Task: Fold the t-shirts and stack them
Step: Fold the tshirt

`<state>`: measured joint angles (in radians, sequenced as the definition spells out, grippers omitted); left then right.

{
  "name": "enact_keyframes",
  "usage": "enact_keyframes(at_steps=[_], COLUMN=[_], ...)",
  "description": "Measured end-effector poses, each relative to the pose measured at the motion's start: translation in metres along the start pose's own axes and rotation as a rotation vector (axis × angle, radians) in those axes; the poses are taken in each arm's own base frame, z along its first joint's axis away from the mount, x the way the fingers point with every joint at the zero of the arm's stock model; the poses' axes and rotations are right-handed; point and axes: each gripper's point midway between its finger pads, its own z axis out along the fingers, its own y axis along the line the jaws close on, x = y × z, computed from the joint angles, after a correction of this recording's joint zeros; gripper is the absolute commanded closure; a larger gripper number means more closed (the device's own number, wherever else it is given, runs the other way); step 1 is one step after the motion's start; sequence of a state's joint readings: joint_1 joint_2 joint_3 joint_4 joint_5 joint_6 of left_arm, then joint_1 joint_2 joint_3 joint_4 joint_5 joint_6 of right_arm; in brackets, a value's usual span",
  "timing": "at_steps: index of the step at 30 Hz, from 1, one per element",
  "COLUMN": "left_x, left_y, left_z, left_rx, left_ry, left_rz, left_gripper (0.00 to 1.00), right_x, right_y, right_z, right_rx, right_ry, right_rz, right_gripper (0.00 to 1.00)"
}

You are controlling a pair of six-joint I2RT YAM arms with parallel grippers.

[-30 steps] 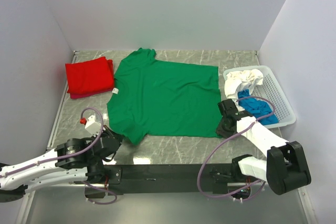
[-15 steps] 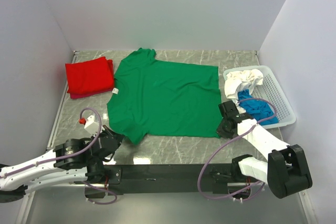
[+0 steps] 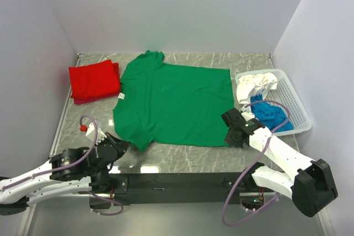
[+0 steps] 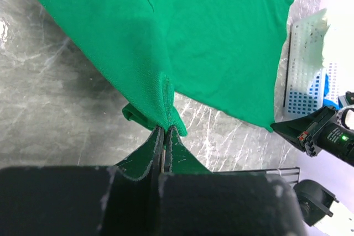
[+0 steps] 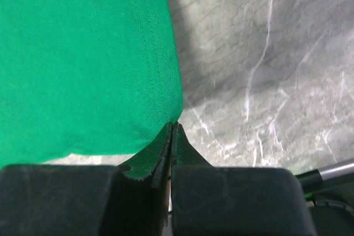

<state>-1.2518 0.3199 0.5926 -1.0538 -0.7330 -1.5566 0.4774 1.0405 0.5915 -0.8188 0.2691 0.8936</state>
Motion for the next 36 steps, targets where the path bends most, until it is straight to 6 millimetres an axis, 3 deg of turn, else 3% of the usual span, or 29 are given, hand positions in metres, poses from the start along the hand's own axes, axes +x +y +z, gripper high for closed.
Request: enact_keyframes(at_steps=[9, 14, 17, 21, 29, 36], left_x=[-0.001, -0.004, -0.001, -0.005, -0.056, -0.058], left_y=[-0.001, -0.005, -0.017, -0.037, -0.051, -0.051], left_z=[0.0, 0.008, 0.017, 0.034, 0.072, 0.117], left_rx=[0.006, -0.041, -0.072, -0.061, -0.066, -0.077], left_ry=[-0.005, -0.047, -0.059, -0.076, -0.152, -0.09], left_rz=[0.028, 0.159, 0.271, 0.336, 0.349, 0.461], left_gripper=[0.99, 0.99, 0.99, 0.99, 0.99, 0.99], right_x=[0.002, -0.012, -0.02, -0.029, -0.055, -0.087], right_y=[0.001, 0.012, 0.021, 0.03, 0.04, 0.047], right_z=[-0.012, -0.017, -0.018, -0.016, -0.009, 0.0], right_rx=[0.028, 0.026, 0.018, 0.004, -0.011, -0.003], right_ry=[-0.012, -0.029, -0.041, -0.054, -0.092, -0.115], right_rz=[-0.03, -0.065, -0.097, -0.128, -0.143, -0.135], right_gripper=[1.0, 1.0, 1.0, 1.0, 1.0, 1.0])
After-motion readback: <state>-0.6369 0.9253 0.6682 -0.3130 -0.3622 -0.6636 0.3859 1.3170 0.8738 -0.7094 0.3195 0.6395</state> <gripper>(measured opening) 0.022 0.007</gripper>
